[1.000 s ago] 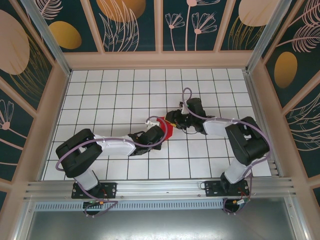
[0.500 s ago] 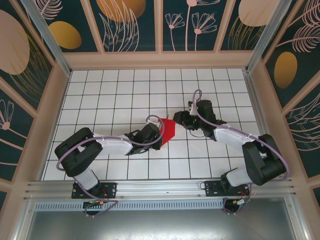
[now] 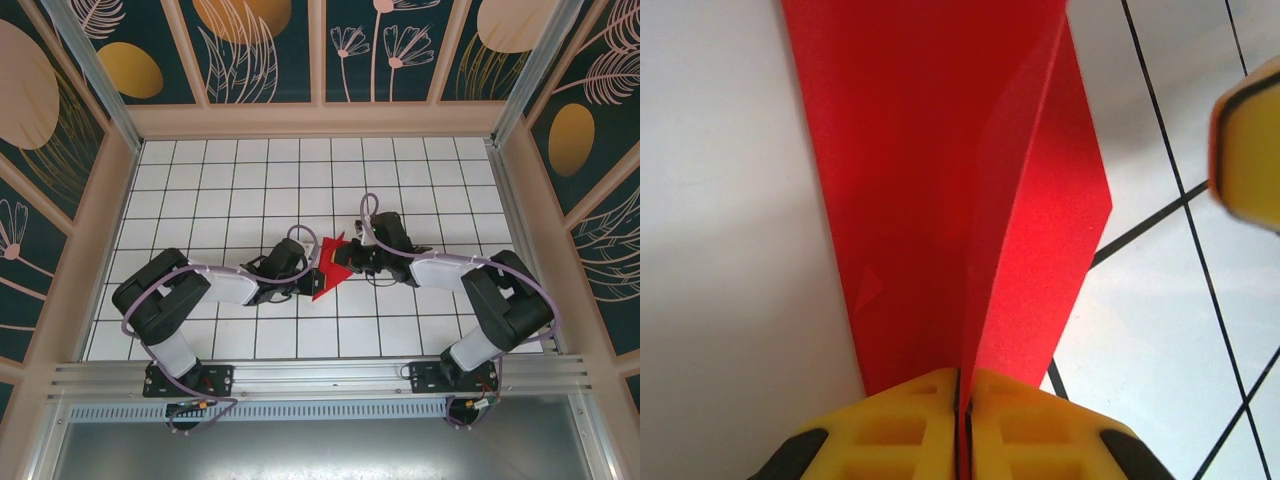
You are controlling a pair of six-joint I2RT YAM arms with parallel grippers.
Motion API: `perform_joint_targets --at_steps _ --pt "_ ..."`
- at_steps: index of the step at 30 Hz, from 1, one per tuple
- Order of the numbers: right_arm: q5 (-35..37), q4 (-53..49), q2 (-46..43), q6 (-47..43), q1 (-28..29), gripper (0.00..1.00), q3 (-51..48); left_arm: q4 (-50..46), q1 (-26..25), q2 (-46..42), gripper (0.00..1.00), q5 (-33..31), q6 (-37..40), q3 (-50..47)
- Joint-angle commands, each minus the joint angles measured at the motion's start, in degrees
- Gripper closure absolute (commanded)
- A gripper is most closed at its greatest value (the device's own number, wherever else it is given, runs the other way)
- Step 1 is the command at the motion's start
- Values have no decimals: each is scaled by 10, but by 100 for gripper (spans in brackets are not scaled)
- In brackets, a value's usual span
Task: Fold a paper plane with a square sheet of paper (pick it up from the middle)
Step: Fourth fold the wing at the center of the table.
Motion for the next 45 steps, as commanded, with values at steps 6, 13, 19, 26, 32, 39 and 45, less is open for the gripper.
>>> perform_joint_targets --at_steps 6,13,19,26,32,39,45 --pt "5 46 38 22 5 93 13 20 17 36 87 69 -8 12" --pt "39 44 56 39 4 93 16 -11 23 46 85 110 2 45" --pt "71 26 27 38 -14 94 -4 -70 24 53 88 84 -14 78" --pt "101 -17 -36 24 -15 93 -43 -70 24 57 90 91 -40 96" --pt "93 -38 11 8 -14 98 -33 -94 24 64 90 97 -26 115" --pt "125 -74 52 -28 -15 99 -12 -107 24 71 90 105 -19 125" --pt "128 -83 57 -40 -31 99 -9 -101 27 82 91 112 -21 124"
